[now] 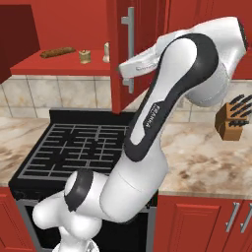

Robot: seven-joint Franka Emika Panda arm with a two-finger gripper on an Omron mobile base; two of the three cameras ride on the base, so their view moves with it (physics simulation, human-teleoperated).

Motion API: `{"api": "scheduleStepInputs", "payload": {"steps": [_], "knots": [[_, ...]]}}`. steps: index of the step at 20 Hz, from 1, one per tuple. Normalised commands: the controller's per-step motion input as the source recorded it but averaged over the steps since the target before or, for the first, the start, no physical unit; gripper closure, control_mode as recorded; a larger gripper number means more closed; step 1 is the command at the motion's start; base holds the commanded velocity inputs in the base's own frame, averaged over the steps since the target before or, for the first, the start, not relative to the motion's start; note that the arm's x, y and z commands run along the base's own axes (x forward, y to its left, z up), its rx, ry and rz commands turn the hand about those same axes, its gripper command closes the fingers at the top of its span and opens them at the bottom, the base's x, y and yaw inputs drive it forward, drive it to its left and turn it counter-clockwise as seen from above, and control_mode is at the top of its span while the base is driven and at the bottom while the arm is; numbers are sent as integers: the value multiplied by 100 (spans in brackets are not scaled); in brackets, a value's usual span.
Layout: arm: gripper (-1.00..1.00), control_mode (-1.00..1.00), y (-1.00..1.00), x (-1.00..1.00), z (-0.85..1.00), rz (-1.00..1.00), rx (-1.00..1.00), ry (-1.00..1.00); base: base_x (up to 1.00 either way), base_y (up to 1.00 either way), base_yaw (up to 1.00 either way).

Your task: Pick the candle and candle from the dining table and place them in the open cabinet. Close the cabinet after placing the objects.

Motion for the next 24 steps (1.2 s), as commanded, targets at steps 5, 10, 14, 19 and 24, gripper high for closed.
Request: {"api": "scheduleStepInputs", "payload": {"steps": [5,10,14,19,24], "knots": [[-100,-100,72,10,-9,-67,-5,-2,0,0,0],[-100,-100,65,30,-38,-72,-4,-7,0,0,0],[-100,-100,71,38,-60,-68,0,0,0,0,0],[-100,-100,77,73,-61,-63,0,0,0,0,0],[-100,-100,73,100,-47,-56,0,0,0,0,0]]}}
